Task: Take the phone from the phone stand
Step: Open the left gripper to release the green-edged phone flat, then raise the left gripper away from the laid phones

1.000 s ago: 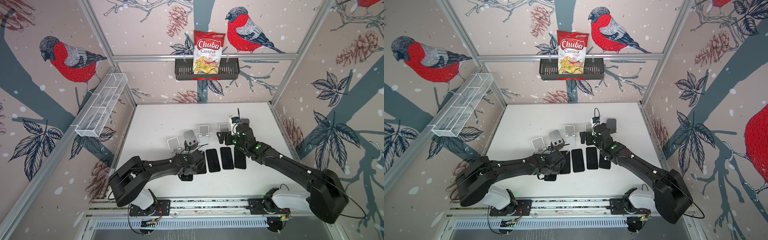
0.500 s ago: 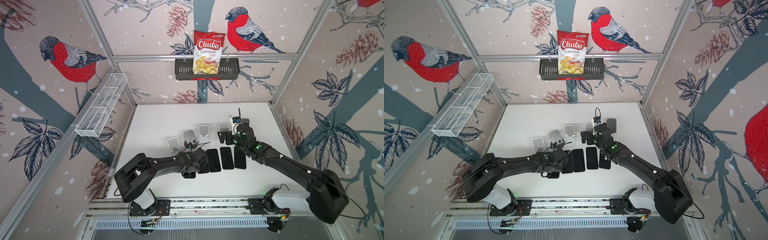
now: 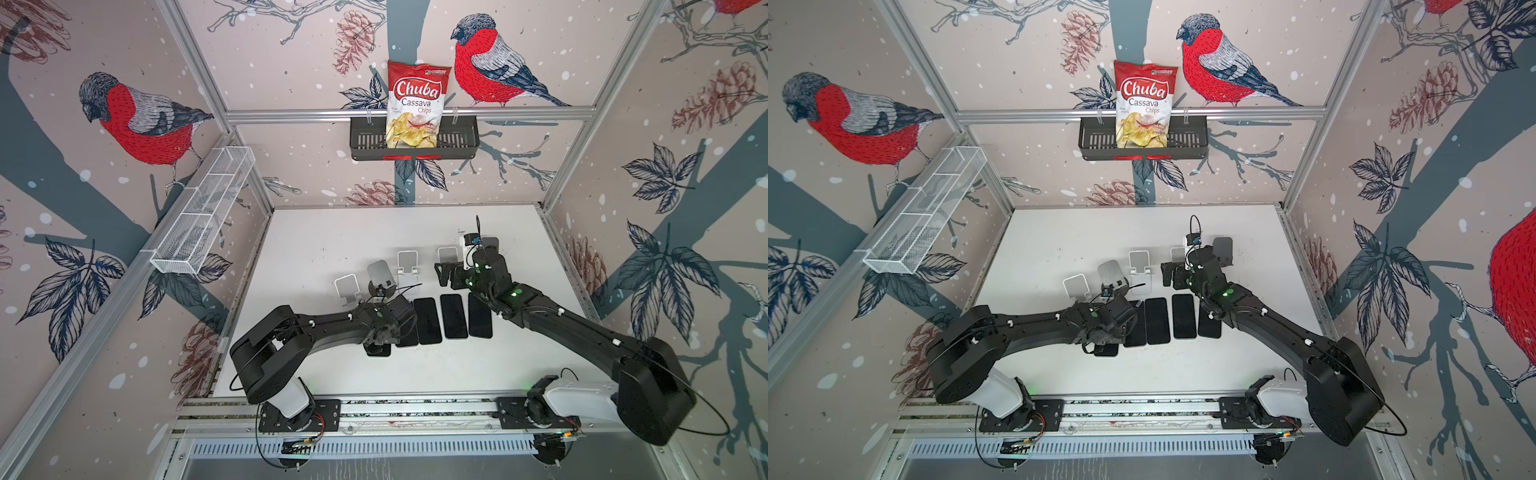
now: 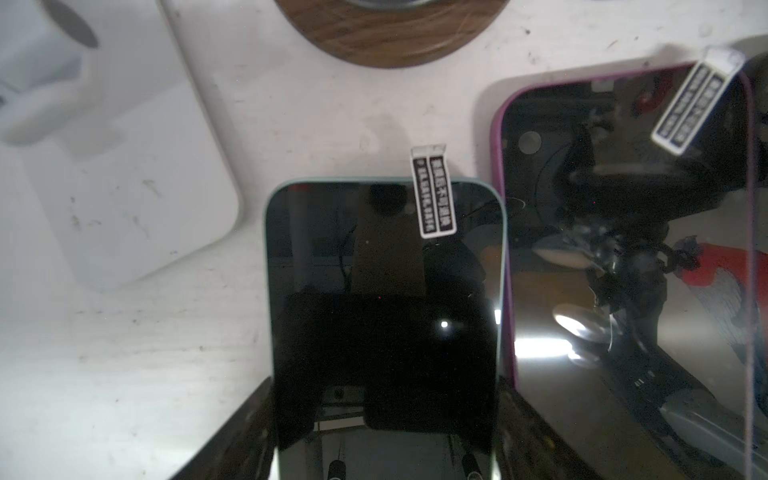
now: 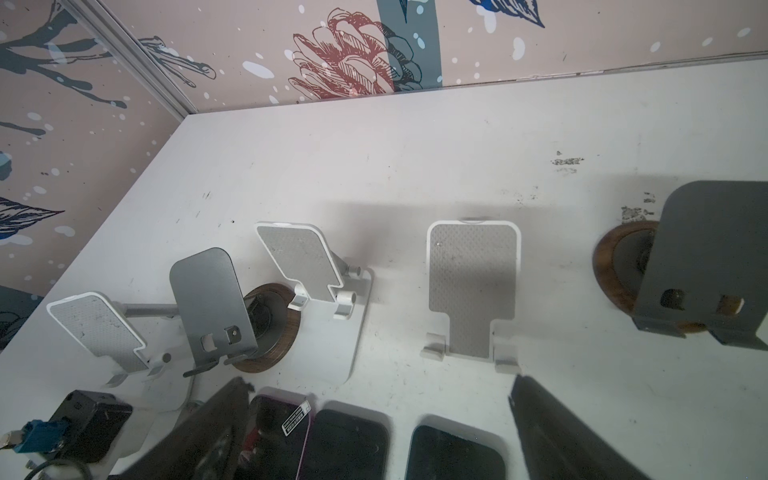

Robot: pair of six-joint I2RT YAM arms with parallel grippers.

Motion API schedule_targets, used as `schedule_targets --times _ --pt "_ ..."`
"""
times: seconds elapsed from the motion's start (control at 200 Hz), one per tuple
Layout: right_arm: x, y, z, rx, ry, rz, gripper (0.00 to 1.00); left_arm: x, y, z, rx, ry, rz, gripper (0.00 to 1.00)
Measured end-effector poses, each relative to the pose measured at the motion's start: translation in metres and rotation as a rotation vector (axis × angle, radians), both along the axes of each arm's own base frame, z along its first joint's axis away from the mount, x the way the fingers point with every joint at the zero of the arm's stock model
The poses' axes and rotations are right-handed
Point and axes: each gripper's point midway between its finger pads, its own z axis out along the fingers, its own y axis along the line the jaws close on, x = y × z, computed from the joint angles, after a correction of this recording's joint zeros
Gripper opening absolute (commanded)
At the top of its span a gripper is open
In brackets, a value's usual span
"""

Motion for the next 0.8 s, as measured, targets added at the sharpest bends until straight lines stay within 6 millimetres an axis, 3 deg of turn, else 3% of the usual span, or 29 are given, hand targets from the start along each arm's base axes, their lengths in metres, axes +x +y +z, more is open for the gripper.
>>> schedule_targets --times 0.43,0.535,0.57,0.801 --pt "0.0 0.0 -0.001 -0.002 0.002 -0.001 0.99 0.005 0.001 0.012 -0.007 -0.042 0.007 0.85" --pt "0.001 0.0 0.0 -0.001 0.001 -0.001 0.99 0.008 0.001 0.019 -0.021 -0.065 0.01 0.9" --pt "0.001 0.0 0.0 -0.001 0.0 -0.001 0.99 0.009 0.001 0.022 -0.026 -0.075 0.011 0.98" --pt "0.002 -0.001 0.002 -0.002 -0.002 -0.007 0.99 0.014 -0.002 0.047 -0.098 -0.161 -0.022 0.98"
